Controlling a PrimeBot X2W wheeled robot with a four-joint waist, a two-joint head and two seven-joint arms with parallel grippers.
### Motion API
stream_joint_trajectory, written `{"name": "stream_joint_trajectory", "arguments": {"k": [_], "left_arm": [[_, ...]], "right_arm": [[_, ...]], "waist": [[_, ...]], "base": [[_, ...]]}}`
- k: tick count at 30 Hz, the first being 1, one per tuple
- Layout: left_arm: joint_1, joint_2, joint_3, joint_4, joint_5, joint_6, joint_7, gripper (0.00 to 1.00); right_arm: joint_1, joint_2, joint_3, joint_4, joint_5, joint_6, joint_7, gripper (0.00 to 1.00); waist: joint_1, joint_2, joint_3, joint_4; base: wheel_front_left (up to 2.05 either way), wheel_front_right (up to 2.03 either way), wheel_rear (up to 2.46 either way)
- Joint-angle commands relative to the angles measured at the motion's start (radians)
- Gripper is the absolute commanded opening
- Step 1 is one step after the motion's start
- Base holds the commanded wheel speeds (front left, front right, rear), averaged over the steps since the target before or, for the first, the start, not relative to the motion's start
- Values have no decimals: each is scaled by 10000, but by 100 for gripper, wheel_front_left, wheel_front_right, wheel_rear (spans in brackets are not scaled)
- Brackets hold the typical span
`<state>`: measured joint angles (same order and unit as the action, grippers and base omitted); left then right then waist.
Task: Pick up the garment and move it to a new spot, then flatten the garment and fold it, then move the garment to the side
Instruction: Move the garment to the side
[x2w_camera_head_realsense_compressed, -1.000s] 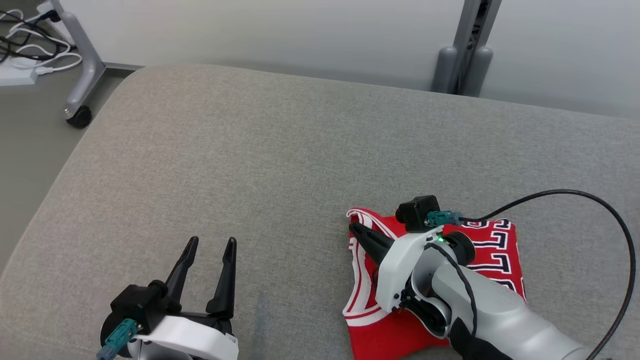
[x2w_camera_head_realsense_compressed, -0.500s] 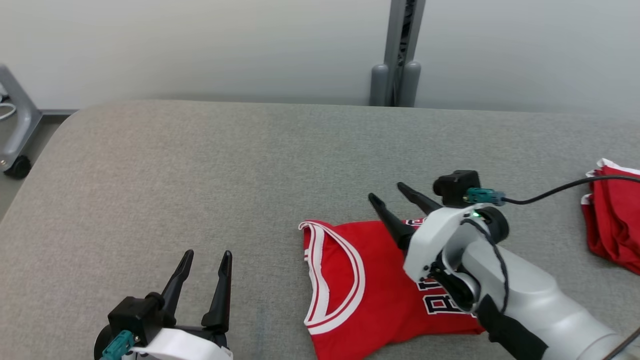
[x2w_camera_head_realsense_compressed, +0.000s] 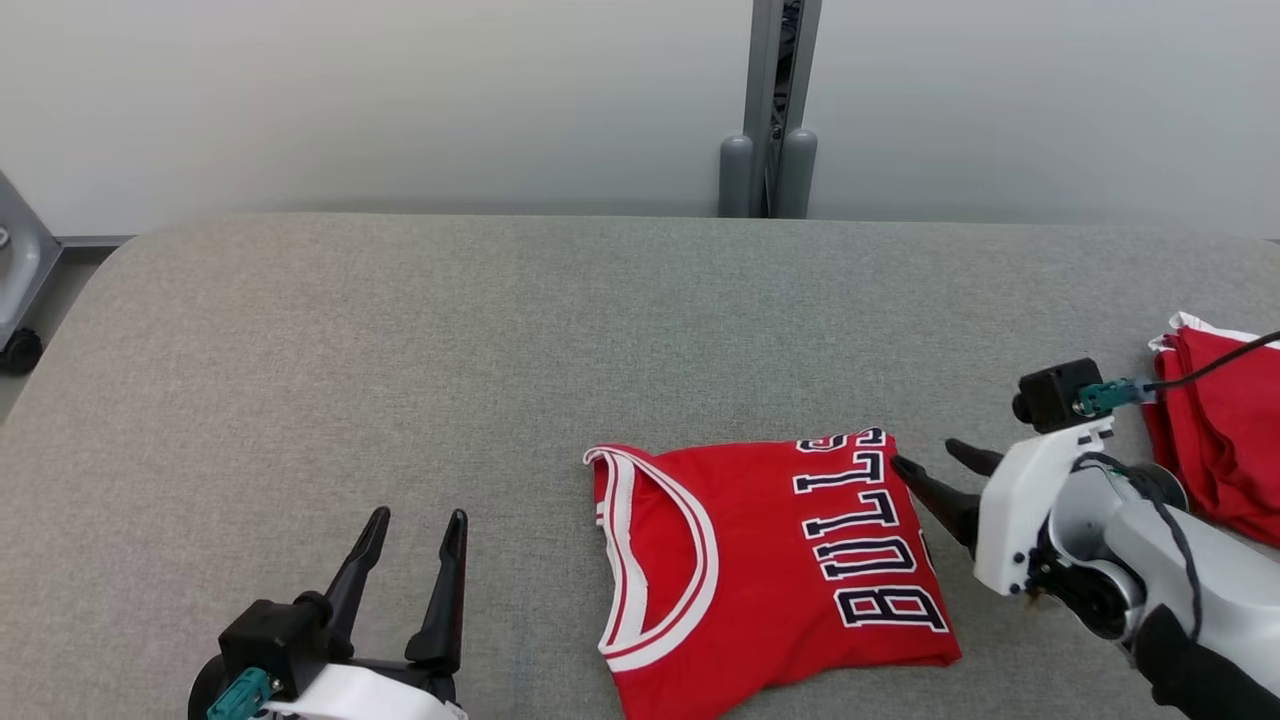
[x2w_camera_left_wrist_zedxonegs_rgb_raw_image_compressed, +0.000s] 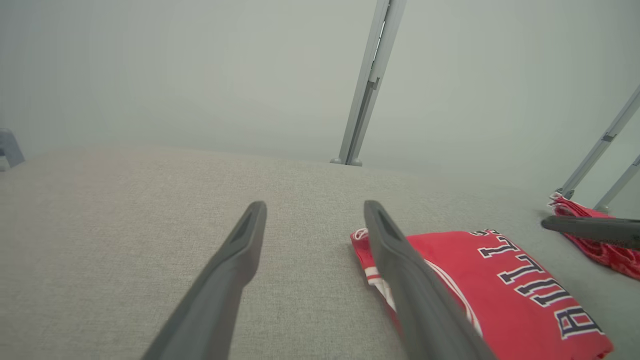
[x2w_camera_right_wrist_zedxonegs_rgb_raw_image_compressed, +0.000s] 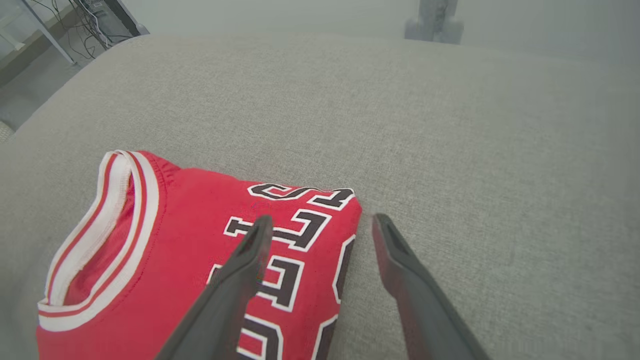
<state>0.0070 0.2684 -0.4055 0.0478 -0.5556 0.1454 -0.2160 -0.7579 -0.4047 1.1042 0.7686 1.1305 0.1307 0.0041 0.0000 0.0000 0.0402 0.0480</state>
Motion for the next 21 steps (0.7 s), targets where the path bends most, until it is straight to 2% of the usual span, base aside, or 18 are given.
{"name": "stream_joint_trajectory", "arguments": {"k": [1,5,9,14,21], "left_arm": [[-81,44,24,-42,27,49,-40,100],[-173,65,72,-76,36,65,-84,100],[-218,76,104,-93,50,87,-120,100],[-371,58,75,-71,64,48,-154,100],[-509,58,109,0,53,32,-203,100]], "right_arm": [[282,-382,-28,-318,381,1,520,100],[711,-1068,-130,-946,1166,1,1504,100],[1024,-1453,-303,-1367,1744,1,2023,100],[1202,-1536,-490,-1444,2254,1,2457,100],[1310,-1262,-666,-1197,2840,1,2989,100]], "waist": [[0,0,100,129],[0,0,257,321],[0,0,415,490],[0,0,608,720],[0,0,844,1038]], "base": [[0,0,0],[0,0,0],[0,0,0],[0,0,0],[0,0,0]]}}
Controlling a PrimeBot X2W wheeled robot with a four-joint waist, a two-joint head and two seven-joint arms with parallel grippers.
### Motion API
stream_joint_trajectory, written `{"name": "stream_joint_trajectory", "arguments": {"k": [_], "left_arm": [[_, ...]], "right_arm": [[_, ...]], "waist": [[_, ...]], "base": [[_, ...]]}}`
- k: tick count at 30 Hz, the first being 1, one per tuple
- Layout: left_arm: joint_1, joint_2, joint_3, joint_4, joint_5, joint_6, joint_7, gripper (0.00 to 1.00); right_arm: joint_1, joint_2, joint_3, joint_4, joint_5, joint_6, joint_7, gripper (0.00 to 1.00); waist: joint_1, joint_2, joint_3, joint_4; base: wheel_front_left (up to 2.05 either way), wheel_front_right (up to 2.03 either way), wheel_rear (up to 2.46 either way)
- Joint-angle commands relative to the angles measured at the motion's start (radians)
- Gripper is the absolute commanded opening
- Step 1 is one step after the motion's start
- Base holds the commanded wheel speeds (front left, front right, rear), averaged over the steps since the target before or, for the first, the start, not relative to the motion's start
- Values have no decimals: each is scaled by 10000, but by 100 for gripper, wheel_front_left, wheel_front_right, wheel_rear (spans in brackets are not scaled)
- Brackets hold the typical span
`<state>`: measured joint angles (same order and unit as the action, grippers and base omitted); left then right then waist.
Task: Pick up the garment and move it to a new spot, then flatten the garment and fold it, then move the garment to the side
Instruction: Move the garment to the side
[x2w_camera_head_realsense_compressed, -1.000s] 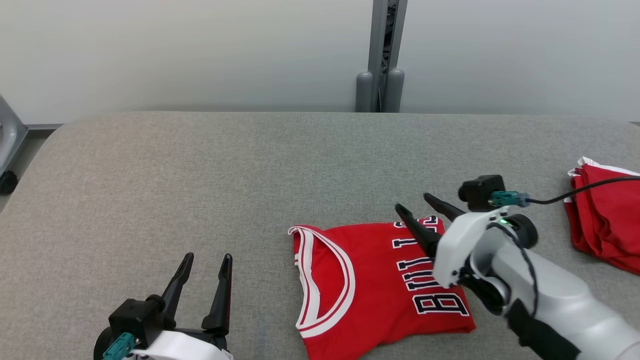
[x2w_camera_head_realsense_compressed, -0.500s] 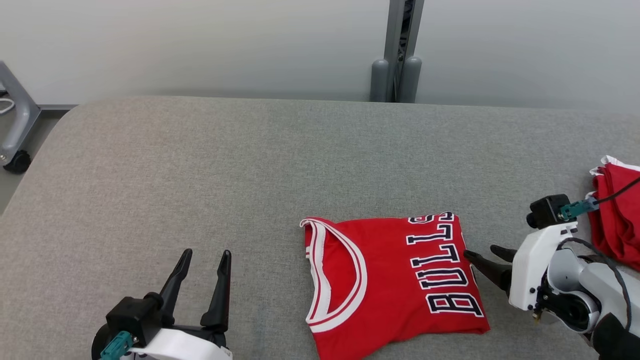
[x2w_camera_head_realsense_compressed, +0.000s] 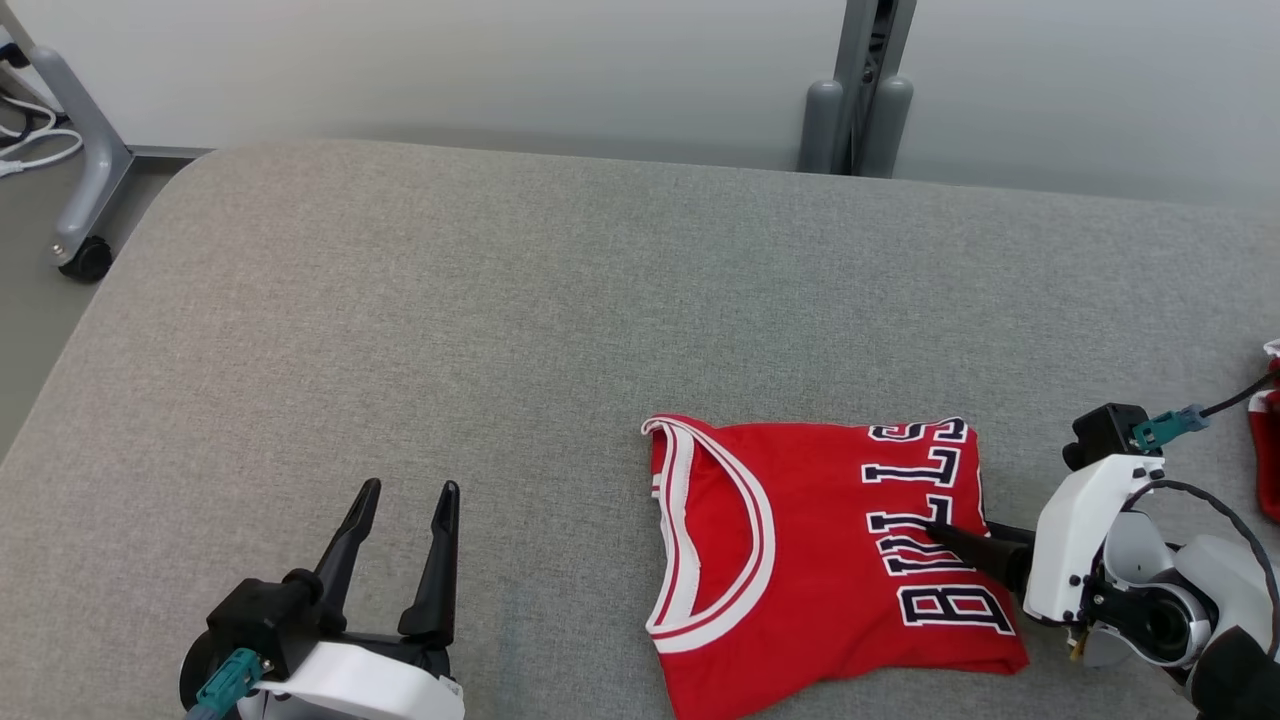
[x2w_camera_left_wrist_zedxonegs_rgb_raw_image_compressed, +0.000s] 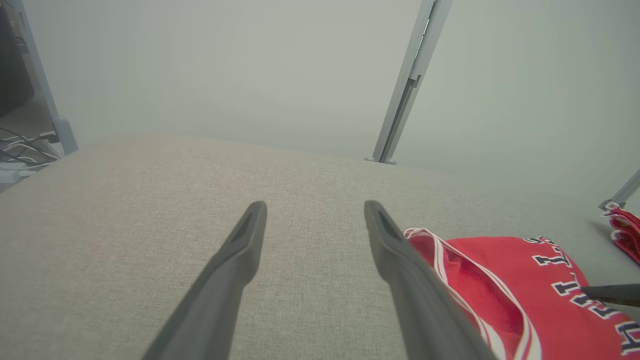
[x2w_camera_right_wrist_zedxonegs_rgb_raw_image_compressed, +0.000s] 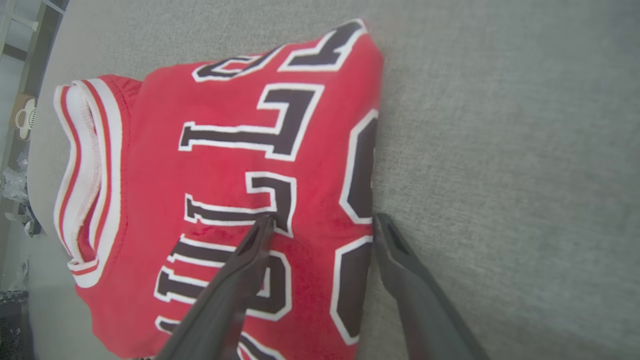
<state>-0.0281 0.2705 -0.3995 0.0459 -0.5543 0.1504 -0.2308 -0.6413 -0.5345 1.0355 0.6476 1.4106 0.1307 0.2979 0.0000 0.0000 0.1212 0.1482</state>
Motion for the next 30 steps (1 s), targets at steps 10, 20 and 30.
{"name": "stream_joint_trajectory", "arguments": {"k": [10,20,30], "left_arm": [[-233,40,124,92,1,18,-137,100],[-183,45,22,30,68,2,-155,100],[-334,20,-218,-86,204,24,-62,100]], "right_arm": [[-99,78,108,-214,-333,1,-589,0],[-530,-674,80,-788,-791,-1,-983,0],[-949,-1411,-170,-958,-1348,-1,-921,0]], "waist": [[0,0,93,0],[0,0,-39,-687],[0,0,-193,-2196]], "base": [[0,0,0],[0,0,0],[0,0,0]]}}
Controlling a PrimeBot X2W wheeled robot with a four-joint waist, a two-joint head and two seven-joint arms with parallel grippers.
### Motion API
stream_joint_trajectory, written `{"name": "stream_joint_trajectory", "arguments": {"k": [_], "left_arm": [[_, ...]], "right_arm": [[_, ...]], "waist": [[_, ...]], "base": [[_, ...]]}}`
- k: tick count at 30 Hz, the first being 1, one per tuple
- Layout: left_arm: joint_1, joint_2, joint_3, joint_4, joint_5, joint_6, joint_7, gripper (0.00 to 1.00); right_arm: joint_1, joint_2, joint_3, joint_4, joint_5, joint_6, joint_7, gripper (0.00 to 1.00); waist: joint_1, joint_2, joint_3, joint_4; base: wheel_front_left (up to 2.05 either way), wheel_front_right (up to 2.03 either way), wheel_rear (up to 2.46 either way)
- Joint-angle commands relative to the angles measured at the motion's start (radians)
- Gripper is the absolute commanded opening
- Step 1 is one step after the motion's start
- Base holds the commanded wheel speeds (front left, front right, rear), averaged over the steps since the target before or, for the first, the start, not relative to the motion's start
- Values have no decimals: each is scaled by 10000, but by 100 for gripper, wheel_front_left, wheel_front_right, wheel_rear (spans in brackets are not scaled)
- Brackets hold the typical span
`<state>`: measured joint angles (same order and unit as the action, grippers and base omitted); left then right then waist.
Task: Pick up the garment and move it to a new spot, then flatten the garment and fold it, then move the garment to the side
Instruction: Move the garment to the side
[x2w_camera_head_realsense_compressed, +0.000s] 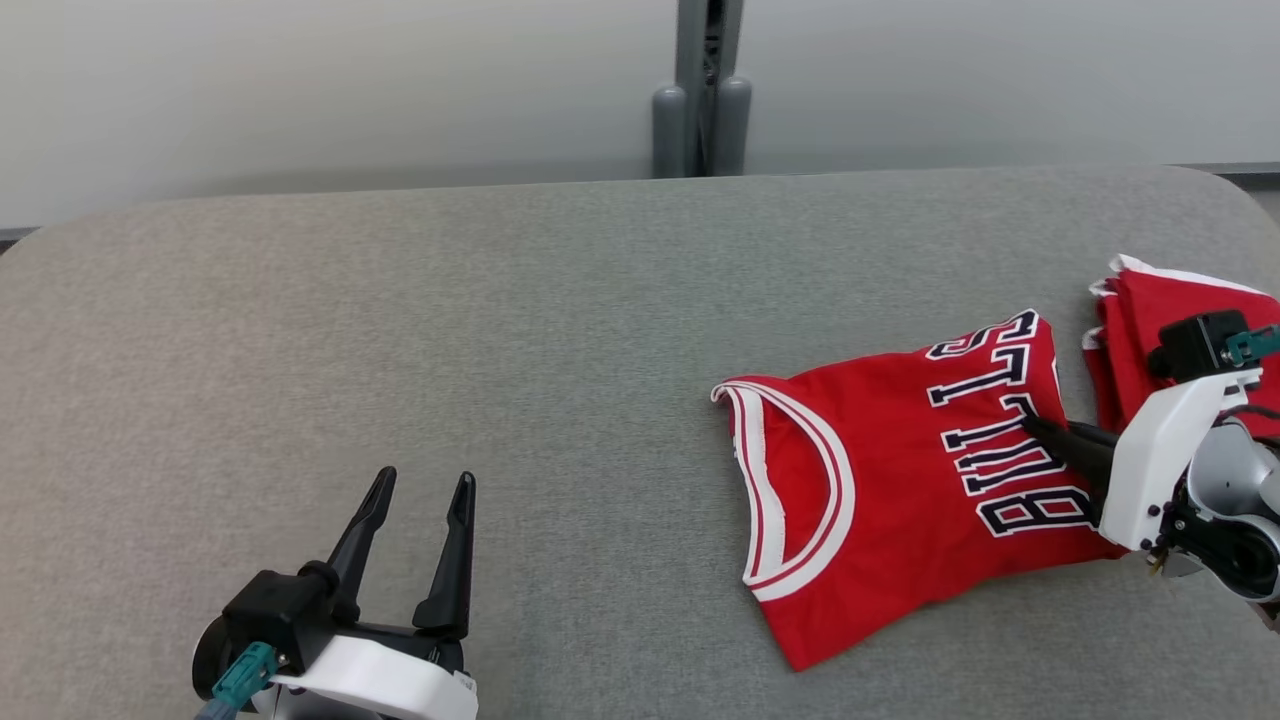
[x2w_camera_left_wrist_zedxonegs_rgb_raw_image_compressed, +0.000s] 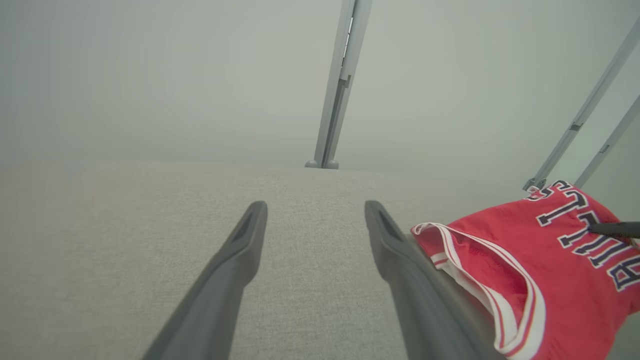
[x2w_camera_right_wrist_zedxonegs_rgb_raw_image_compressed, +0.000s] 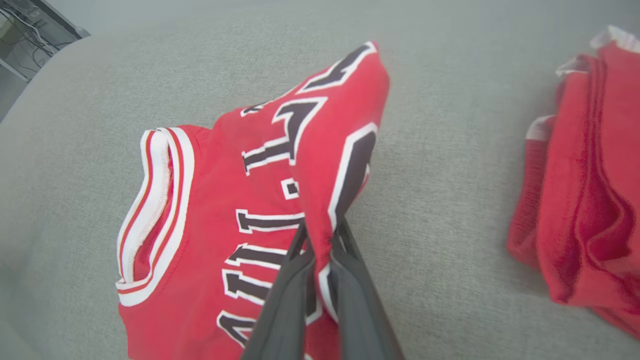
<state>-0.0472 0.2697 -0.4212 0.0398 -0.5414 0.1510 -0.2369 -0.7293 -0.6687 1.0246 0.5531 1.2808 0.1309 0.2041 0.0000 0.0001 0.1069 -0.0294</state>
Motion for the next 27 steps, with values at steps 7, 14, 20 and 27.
{"name": "stream_joint_trajectory", "arguments": {"k": [7,14,20,27], "left_arm": [[-294,63,-59,-44,131,73,69,100],[-460,112,-93,-51,167,80,123,100],[-529,149,-163,-22,190,66,152,100],[-559,189,-180,120,146,47,131,100]], "right_arm": [[-350,19,-212,-23,-419,-3,203,0],[-475,43,-408,-86,-676,-3,272,0],[-570,290,-635,-76,-892,-3,280,0],[-978,738,-916,-70,-1105,-3,434,0]], "waist": [[0,-1,-43,-1584],[0,-1,98,-2158],[0,-1,292,-2241],[0,-1,302,-1992]], "base": [[0,0,0],[0,0,0],[0,0,0],[0,0,0]]}}
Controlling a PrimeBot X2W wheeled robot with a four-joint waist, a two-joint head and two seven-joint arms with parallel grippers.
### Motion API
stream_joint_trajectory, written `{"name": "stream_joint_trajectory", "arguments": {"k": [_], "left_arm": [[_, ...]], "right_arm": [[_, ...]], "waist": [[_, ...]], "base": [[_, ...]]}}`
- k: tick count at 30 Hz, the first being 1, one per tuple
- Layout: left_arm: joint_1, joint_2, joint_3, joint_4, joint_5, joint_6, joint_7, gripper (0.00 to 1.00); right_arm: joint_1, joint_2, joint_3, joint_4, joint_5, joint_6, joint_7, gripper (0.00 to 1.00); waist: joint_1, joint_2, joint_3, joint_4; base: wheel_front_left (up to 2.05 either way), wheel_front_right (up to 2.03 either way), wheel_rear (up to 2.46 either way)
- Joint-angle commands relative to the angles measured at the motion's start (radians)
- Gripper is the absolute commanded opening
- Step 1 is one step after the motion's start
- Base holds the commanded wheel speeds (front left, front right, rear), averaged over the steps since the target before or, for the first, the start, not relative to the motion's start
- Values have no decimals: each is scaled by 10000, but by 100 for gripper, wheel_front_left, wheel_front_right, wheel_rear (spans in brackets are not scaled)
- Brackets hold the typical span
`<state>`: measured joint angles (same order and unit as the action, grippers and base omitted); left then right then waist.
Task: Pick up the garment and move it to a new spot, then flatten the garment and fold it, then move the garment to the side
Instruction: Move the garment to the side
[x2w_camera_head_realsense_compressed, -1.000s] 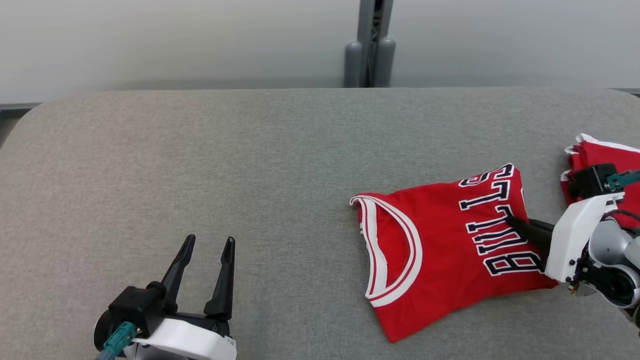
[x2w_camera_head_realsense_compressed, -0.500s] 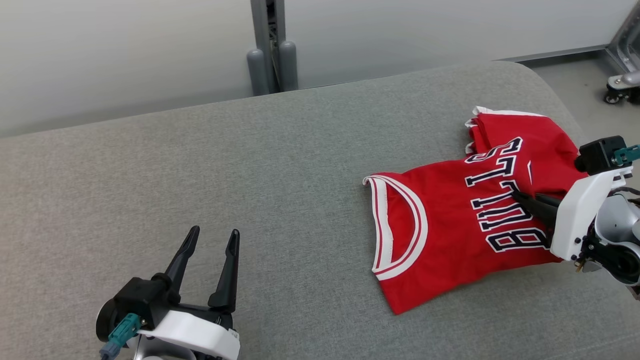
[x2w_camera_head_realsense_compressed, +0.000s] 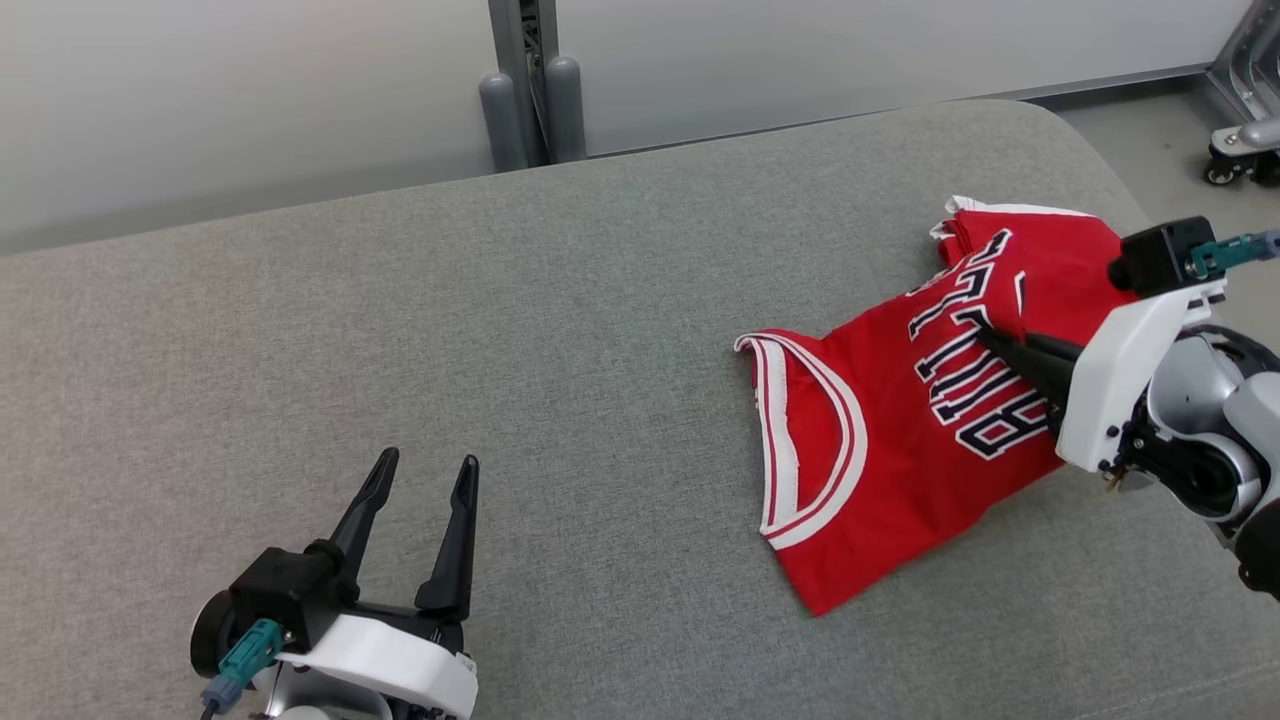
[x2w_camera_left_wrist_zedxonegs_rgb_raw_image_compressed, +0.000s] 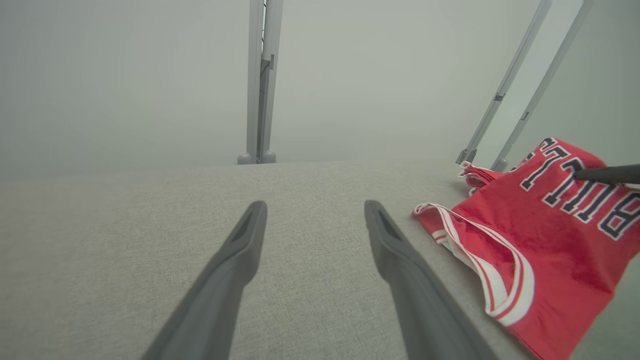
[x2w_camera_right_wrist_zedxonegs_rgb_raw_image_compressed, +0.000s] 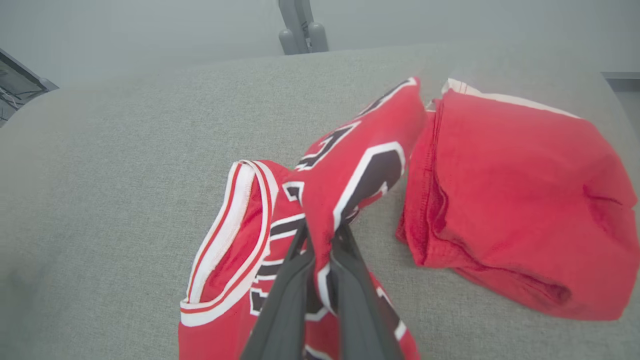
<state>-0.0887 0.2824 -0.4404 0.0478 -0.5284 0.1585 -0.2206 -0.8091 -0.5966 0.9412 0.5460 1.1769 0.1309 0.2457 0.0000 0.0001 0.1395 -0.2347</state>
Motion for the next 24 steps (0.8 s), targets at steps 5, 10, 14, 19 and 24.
{"name": "stream_joint_trajectory", "arguments": {"k": [5,10,14,19,24], "left_arm": [[-73,-12,-14,114,-59,-44,-95,100],[2,-91,-17,196,-88,-53,-176,100],[32,-113,-8,225,-95,-56,-217,100],[-97,-25,35,194,-53,-68,-250,100],[-287,107,40,73,23,-36,-155,100]], "right_arm": [[-740,171,-401,131,-304,-3,320,0],[-1167,12,-730,445,-546,-3,726,0],[-1297,-155,-1000,740,-675,-3,955,0],[-1511,-528,-1275,988,-893,-3,1155,0],[-1816,-735,-1593,1348,-1061,-3,1131,0]], "waist": [[0,-1,-138,272],[0,-1,-195,462],[0,-1,-145,569],[0,-1,50,645],[0,-1,361,698]], "base": [[0,0,0],[0,0,0],[0,0,0],[0,0,0],[0,0,0]]}}
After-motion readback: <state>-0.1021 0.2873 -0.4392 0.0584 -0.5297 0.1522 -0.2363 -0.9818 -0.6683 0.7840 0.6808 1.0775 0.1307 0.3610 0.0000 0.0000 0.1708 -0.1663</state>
